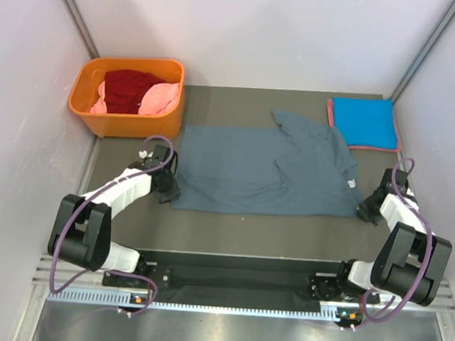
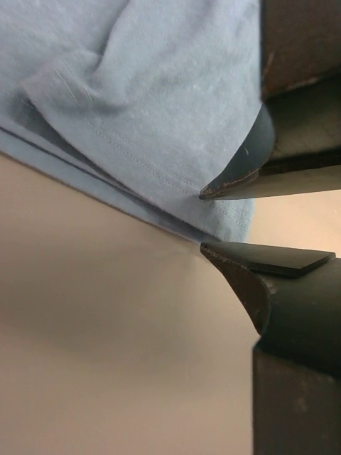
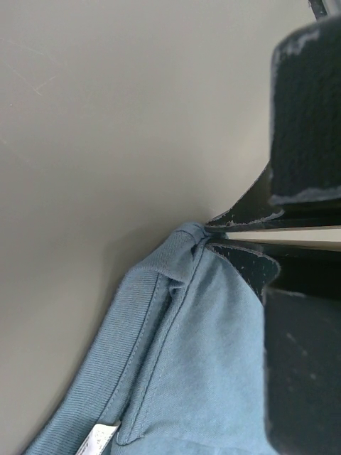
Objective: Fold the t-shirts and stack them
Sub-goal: Fold the tshirt
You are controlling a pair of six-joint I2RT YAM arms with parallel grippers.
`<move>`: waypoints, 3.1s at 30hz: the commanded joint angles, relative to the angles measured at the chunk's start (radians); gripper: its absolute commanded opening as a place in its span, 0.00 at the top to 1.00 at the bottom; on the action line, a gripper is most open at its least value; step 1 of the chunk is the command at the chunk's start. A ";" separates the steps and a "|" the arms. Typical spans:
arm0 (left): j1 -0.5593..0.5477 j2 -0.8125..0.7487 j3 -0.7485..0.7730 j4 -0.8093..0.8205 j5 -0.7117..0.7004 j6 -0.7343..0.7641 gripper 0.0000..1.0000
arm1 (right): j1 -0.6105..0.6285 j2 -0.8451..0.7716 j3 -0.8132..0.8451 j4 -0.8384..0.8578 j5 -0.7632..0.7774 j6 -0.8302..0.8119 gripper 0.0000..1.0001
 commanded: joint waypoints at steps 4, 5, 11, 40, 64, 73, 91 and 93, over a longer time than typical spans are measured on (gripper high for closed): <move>0.002 0.027 -0.026 0.019 0.037 0.003 0.69 | -0.019 -0.023 0.000 0.023 -0.014 -0.016 1.00; 0.001 0.022 -0.025 0.022 0.046 0.011 0.72 | -0.019 -0.024 -0.001 0.023 -0.013 -0.016 1.00; 0.002 -0.008 -0.023 -0.064 -0.004 -0.011 1.00 | -0.023 -0.023 0.006 0.018 -0.024 -0.016 1.00; 0.002 -0.171 -0.096 -0.188 -0.231 -0.198 1.00 | -0.026 -0.267 -0.155 -0.059 -0.073 0.122 1.00; 0.002 0.079 0.208 -0.068 0.024 0.167 0.73 | -0.029 -0.362 -0.169 -0.093 0.006 0.145 1.00; 0.004 0.298 0.306 -0.197 -0.265 0.077 0.78 | -0.037 -0.389 -0.213 -0.100 0.033 0.182 1.00; 0.010 0.308 0.348 -0.222 -0.311 0.011 0.79 | -0.039 -0.445 -0.224 -0.128 0.039 0.195 0.95; 0.010 0.277 0.386 -0.234 -0.296 0.035 0.78 | -0.039 -0.449 -0.206 -0.146 0.013 0.181 0.89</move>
